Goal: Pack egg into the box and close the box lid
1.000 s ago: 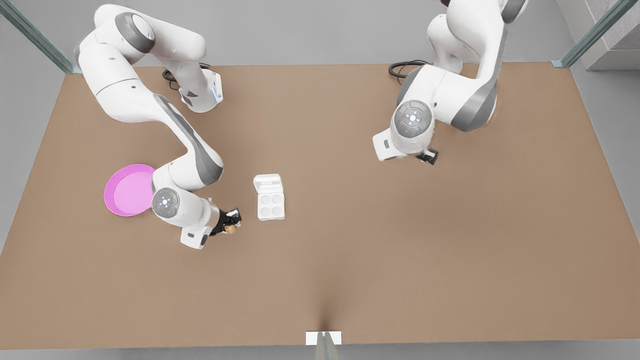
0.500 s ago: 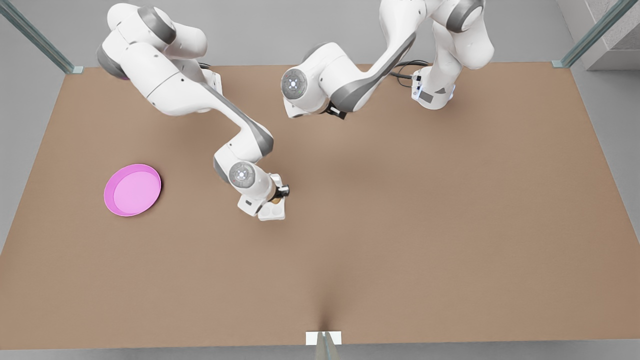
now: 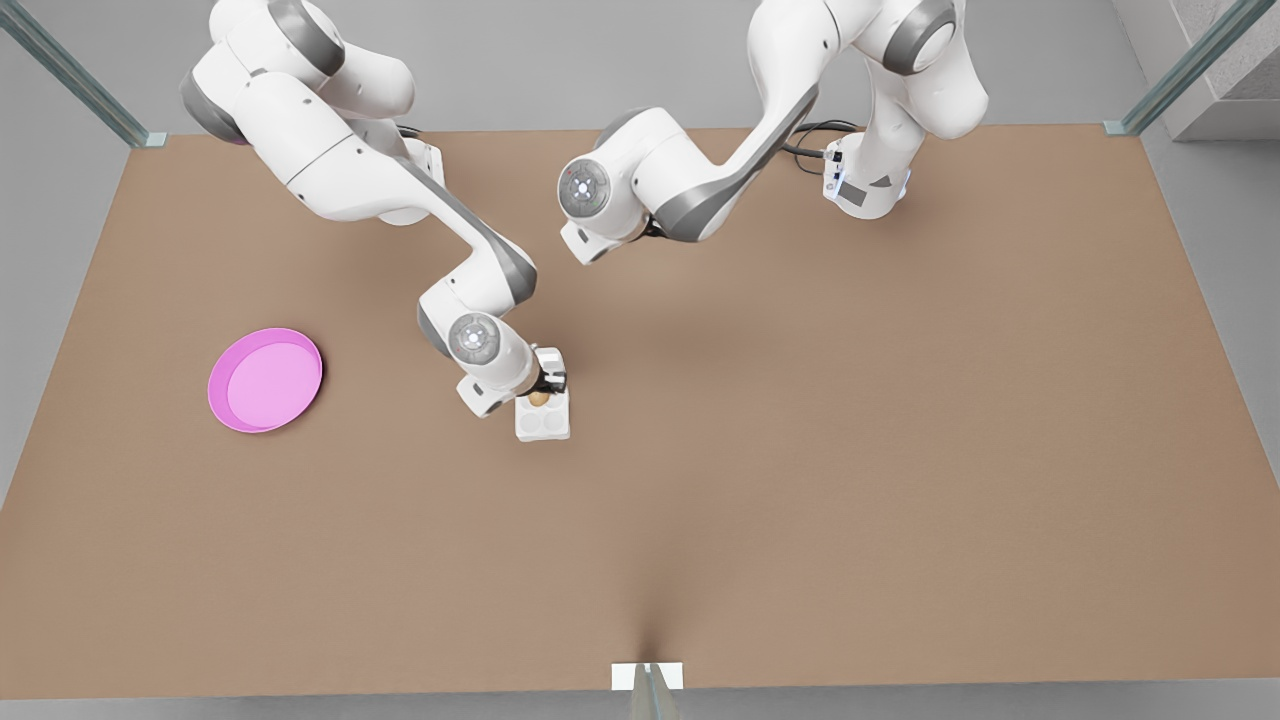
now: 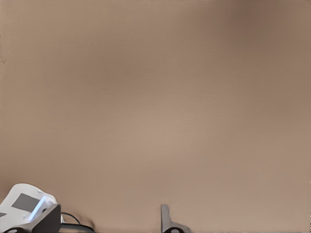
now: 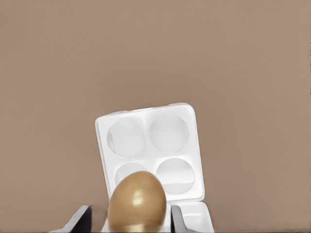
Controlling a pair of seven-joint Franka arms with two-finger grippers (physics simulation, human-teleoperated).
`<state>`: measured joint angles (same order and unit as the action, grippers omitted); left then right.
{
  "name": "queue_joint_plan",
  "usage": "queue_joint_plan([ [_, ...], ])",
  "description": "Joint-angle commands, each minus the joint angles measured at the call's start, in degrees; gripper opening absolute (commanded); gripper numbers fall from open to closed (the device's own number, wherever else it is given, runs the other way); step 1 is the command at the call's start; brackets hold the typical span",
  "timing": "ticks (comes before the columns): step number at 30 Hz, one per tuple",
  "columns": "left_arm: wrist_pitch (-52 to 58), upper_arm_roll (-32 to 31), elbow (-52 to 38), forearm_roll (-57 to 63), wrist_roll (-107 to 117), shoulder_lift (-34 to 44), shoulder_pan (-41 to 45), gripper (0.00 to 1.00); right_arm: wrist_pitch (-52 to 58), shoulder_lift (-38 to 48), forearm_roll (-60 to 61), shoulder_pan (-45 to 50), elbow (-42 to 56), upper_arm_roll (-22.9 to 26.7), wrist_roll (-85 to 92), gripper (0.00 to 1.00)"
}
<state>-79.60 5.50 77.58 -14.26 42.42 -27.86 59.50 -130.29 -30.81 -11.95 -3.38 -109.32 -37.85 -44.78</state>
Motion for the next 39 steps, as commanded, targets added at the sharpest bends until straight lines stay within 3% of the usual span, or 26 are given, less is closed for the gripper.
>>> queue_joint_plan([
  [1, -0.38, -0.05, -0.06, 0.02, 14.36, 0.00, 0.00, 1.00, 0.48, 0.05, -0.26, 0.04, 0.16, -0.03, -12.70, 1.00],
  [3, -0.47, -0.05, -0.06, -0.07, 15.67, -0.09, 0.26, 1.00, 0.48, 0.05, -0.26, 0.30, 1.03, -0.03, -12.78, 1.00],
  [5, -3.37, -0.32, -0.15, -0.86, 17.17, -0.79, 1.84, 0.47, 3.01, 0.05, -0.35, -0.05, 9.71, 0.06, -8.58, 1.00],
  [6, -3.90, -0.32, -0.15, -1.21, 17.17, -1.05, 2.37, 0.40, 12.42, -0.21, -0.35, -0.14, 20.89, 0.06, 0.39, 1.00],
  [7, -4.42, -0.32, -0.15, -1.21, 18.66, -1.75, 2.46, 0.40, 17.44, 2.76, -0.96, -0.66, 25.38, 1.38, 14.35, 1.00],
  [8, -7.50, -0.32, -0.15, -2.53, 23.14, -2.99, 3.43, 0.32, 31.13, 5.23, -1.41, -4.97, 33.28, 0.59, 25.52, 1.00],
  [9, -11.19, -0.32, -0.15, -4.38, 27.53, -3.43, 3.43, 0.22, 42.39, 11.99, -0.62, -5.33, 37.16, 8.47, 39.23, 1.00],
  [10, -15.41, -0.41, -0.15, -5.43, 30.35, -4.39, 3.51, 0.21, 52.93, 22.10, 7.99, 3.90, 32.59, 28.62, 43.91, 1.00],
  [11, -17.08, -0.41, -2.17, -8.07, 30.79, -6.06, 3.43, 0.21, 60.24, 26.15, 9.14, 3.99, 32.24, 27.92, 36.18, 1.00],
  [15, -37.55, -0.41, -4.98, -8.86, 31.94, -12.65, 3.16, 0.21, 60.24, 25.80, 9.76, 3.90, 32.59, 27.31, 33.62, 1.00],
  [19, -46.35, -0.32, -5.25, -5.35, 16.12, -16.61, 3.51, 0.21, 60.33, 25.54, 11.33, 4.34, 32.50, 27.31, 32.83, 1.00],
  [26, -50.13, -0.41, -8.50, -2.36, 9.00, -23.47, 8.00, 0.21, 60.24, 24.66, 14.15, 4.78, 32.41, 27.22, 33.01, 1.00],
  [29, -50.04, -0.23, -8.41, -2.53, 9.08, -23.82, 6.59, 0.21, 54.97, 23.08, 12.22, 2.06, 32.59, 27.39, 46.19, 1.00],
  [39, -50.13, -0.23, -8.50, -2.44, 8.82, -25.58, 2.46, 0.21, 54.80, 21.14, 9.49, -1.46, 34.43, 27.75, 46.19, 1.00],
])
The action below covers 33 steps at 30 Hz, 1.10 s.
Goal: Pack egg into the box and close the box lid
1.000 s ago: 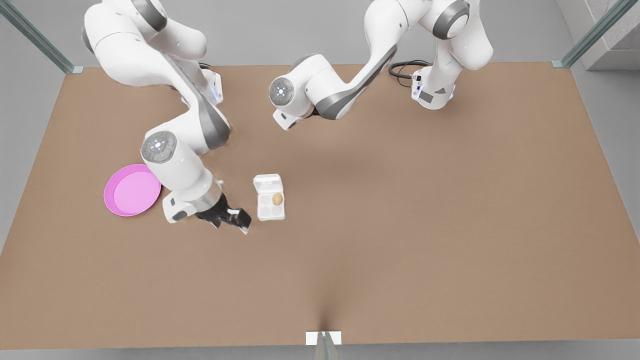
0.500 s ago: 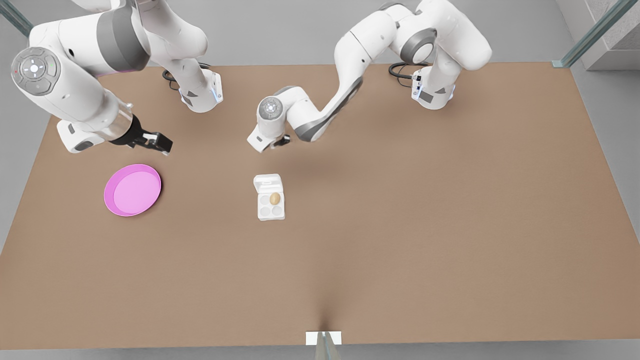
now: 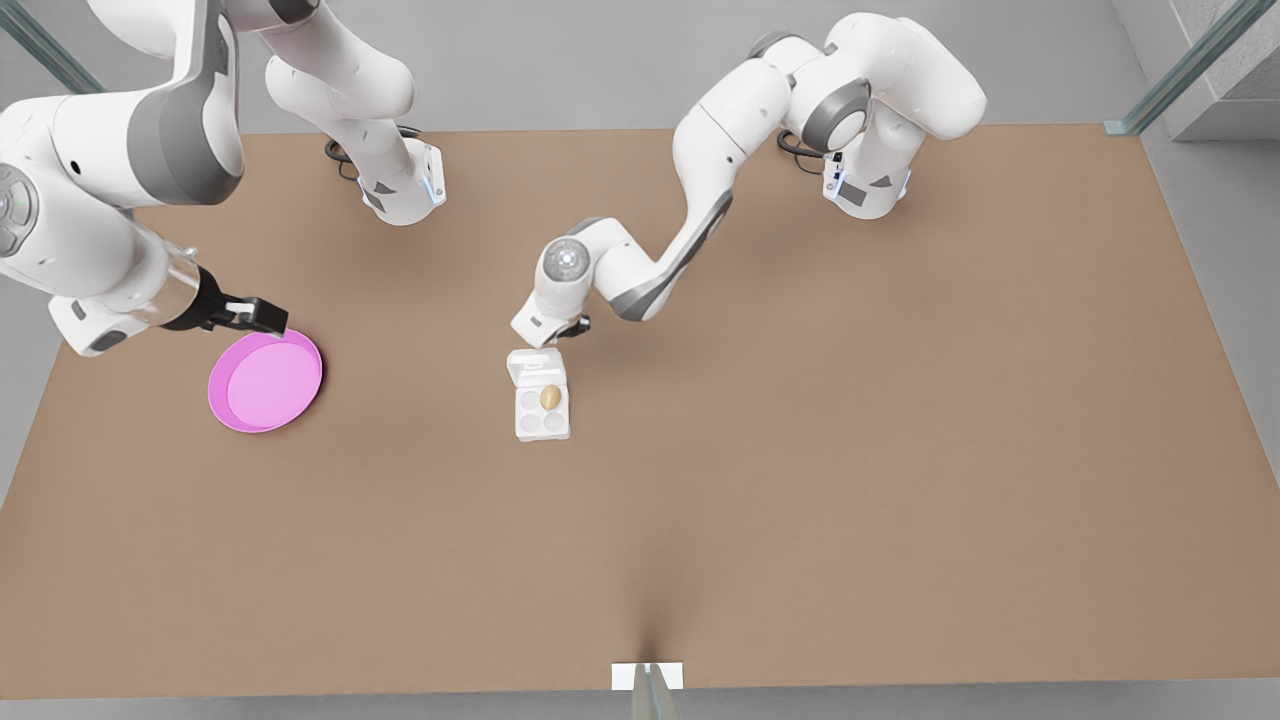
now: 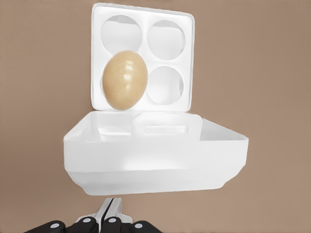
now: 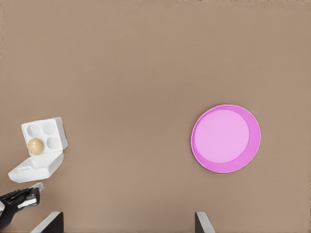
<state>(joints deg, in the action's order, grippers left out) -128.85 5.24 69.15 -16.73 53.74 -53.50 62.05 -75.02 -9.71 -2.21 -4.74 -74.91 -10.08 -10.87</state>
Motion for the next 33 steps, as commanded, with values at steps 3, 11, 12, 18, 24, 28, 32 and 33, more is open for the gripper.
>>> queue_joint_plan([
  [3, -0.88, 0.03, -0.86, 0.03, -2.50, 0.06, -1.49, 0.21, -0.57, -0.14, -0.17, -1.06, 0.73, -0.02, 12.36, 1.00],
  [11, -1.58, 0.03, -3.32, 0.03, -1.97, -0.21, -3.34, 0.21, -0.83, -0.05, -0.17, -2.02, 0.81, -0.02, 12.45, 1.00],
  [12, -1.58, 0.03, -3.32, 0.03, -1.97, -0.21, -3.43, 0.21, -0.74, -0.14, 0.01, -1.85, 0.81, -0.02, 12.36, 1.00],
  [18, -1.67, 0.03, -3.32, 0.03, -2.32, -0.21, -5.01, 0.21, -0.66, -0.14, -0.08, -1.94, 0.81, -0.02, 12.36, 1.00],
  [24, 1.05, 0.03, -3.32, -0.76, -2.23, 2.16, -7.82, 0.21, -0.57, -0.14, 0.01, -2.02, 0.81, -0.02, 12.36, 1.00],
  [28, 44.21, 2.32, -10.08, 4.50, -32.87, 12.54, -47.73, 1.00, -0.57, -0.05, -0.08, -2.11, 0.81, -0.02, 12.36, 1.00],
  [32, 55.37, 6.80, -4.81, 16.47, -69.82, 36.62, -48.43, 1.00, -0.83, -0.14, -0.08, -1.85, 0.81, -0.02, 12.36, 1.00],
  [33, 54.06, 5.66, 0.00, 16.73, -70.26, 40.74, -48.69, 1.00, -0.83, -0.23, 0.45, -1.94, 0.81, -0.11, 12.45, 1.00],
])
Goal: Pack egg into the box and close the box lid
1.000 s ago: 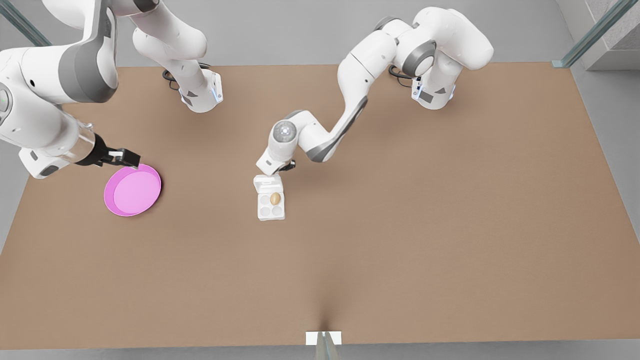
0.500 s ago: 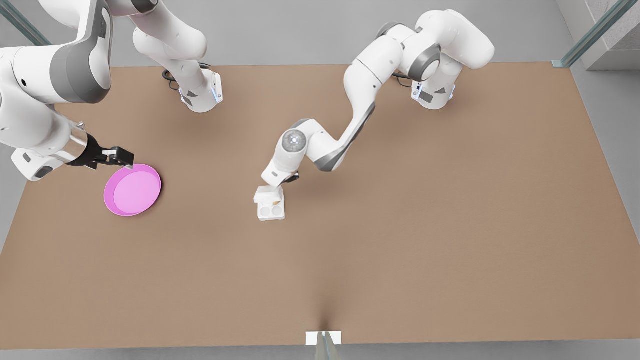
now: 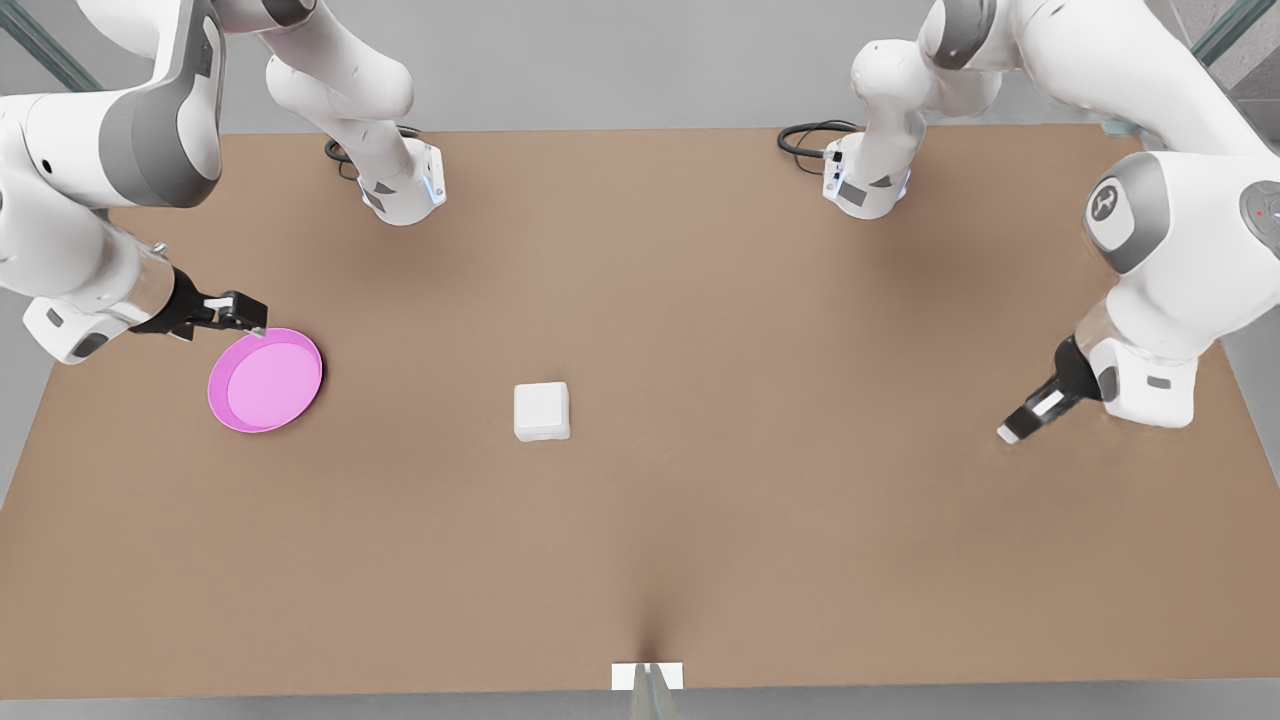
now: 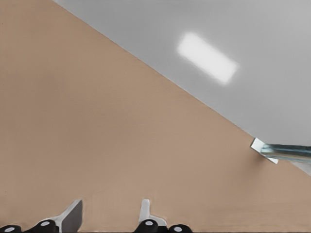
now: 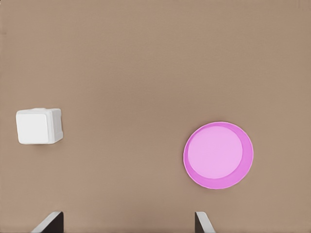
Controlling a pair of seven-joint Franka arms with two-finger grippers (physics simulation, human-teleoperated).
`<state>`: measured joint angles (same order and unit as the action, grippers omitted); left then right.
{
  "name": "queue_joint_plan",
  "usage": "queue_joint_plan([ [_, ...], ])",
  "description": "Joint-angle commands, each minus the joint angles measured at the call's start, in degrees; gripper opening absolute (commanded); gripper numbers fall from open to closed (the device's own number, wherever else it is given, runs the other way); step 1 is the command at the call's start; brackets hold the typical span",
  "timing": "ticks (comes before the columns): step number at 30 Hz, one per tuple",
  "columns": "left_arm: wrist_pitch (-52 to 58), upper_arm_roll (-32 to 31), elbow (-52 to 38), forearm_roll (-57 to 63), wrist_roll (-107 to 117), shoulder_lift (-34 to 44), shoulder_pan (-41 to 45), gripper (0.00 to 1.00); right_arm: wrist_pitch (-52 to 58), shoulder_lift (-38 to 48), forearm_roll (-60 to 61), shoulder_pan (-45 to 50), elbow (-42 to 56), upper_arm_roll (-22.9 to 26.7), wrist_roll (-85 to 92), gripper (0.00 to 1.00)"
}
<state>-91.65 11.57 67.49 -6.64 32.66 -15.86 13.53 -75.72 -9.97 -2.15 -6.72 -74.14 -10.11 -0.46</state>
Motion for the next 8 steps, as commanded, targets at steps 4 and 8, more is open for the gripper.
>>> queue_joint_plan([
  [4, 12.72, -0.76, 9.41, 8.31, -56.83, 6.90, 0.27, 1.00, -0.13, -0.40, 0.13, 0.04, -0.04, 0.00, 1.87, 1.00],
  [8, 12.72, -0.76, 9.41, 8.31, -56.30, 6.90, 0.27, 1.00, -0.13, -0.40, 0.21, 0.04, -0.04, 0.00, 1.43, 1.00],
])
